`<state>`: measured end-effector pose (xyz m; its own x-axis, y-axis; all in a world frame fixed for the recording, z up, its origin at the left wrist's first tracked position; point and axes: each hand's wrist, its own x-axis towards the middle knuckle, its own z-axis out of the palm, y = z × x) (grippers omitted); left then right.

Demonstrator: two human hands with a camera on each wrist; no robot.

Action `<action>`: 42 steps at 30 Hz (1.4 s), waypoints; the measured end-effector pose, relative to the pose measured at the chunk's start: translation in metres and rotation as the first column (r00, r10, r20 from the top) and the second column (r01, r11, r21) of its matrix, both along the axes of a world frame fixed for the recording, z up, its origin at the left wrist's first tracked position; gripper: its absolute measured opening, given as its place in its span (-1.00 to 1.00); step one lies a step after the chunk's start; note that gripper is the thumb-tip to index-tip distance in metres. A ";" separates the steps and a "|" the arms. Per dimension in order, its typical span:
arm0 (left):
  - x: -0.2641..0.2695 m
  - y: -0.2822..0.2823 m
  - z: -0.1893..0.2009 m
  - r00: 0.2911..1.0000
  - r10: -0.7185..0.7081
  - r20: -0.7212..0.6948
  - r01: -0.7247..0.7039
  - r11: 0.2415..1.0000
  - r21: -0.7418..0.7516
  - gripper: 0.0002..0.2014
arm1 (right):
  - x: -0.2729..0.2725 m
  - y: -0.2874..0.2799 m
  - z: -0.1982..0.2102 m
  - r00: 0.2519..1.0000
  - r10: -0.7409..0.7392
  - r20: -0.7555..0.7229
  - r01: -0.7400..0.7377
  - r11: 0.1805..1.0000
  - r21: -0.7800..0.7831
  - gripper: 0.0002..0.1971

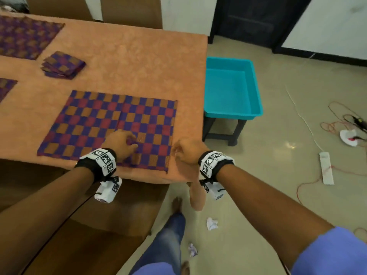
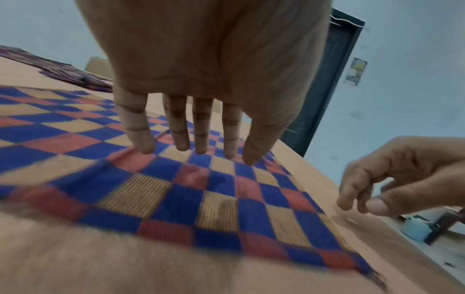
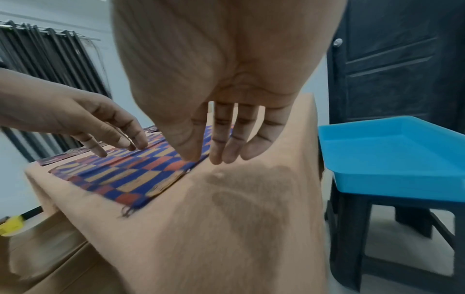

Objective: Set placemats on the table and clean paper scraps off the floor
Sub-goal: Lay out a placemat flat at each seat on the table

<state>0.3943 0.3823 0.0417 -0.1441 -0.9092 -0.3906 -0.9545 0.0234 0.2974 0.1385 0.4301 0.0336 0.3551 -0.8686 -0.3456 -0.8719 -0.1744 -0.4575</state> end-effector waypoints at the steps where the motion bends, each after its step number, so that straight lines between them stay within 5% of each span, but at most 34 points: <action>1: 0.010 -0.016 0.000 0.998 0.062 0.000 -0.062 0.998 -0.018 -0.71 | 0.004 -0.021 0.001 0.999 0.034 0.001 -0.034 0.999 0.002 -0.75; 9: 0.077 -0.141 -0.016 0.917 0.399 -0.004 -0.398 0.914 -0.080 -0.50 | 0.058 -0.197 -0.001 0.988 0.153 -0.020 -0.153 0.987 -0.036 -0.77; 14: 0.123 -0.181 -0.017 0.874 0.482 0.051 -0.481 0.876 -0.029 -0.32 | 0.134 -0.294 0.003 0.959 0.281 0.027 -0.280 0.959 -0.054 -0.76; 19: 0.145 -0.198 -0.025 0.862 0.500 0.084 -0.507 0.856 0.106 -0.08 | 0.227 -0.372 -0.004 0.892 0.448 0.057 -0.432 0.884 -0.179 -0.23; 23: 0.151 -0.195 -0.028 0.818 0.575 0.013 -0.567 0.803 0.186 -0.13 | 0.303 -0.419 -0.021 0.824 0.562 0.071 -0.521 0.802 -0.292 -0.32; 29: 0.148 -0.199 -0.023 0.783 0.620 -0.051 -0.592 0.767 0.246 -0.16 | 0.366 -0.456 -0.037 0.845 0.532 -0.048 -0.517 0.792 -0.326 -0.31; 33: 0.146 -0.197 -0.031 0.798 0.601 -0.045 -0.581 0.788 0.204 -0.16 | 0.371 -0.462 -0.049 0.860 0.508 -0.042 -0.479 0.778 -0.406 -0.62; 38: 0.146 -0.197 -0.031 0.782 0.621 -0.043 -0.602 0.772 0.202 -0.15 | 0.349 -0.477 -0.029 0.931 0.264 0.252 -0.144 0.900 -0.411 -0.68; 42: 0.150 -0.198 -0.039 0.809 0.588 0.004 -0.581 0.798 0.158 -0.11 | 0.307 -0.494 0.017 0.892 0.252 0.374 -0.046 0.876 -0.481 -0.69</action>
<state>0.5442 0.1845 0.0028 0.3772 -0.7596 -0.5298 -0.7589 -0.5814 0.2933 0.4450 -0.0635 0.0505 0.5119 -0.8133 0.2766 -0.5647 -0.5612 -0.6051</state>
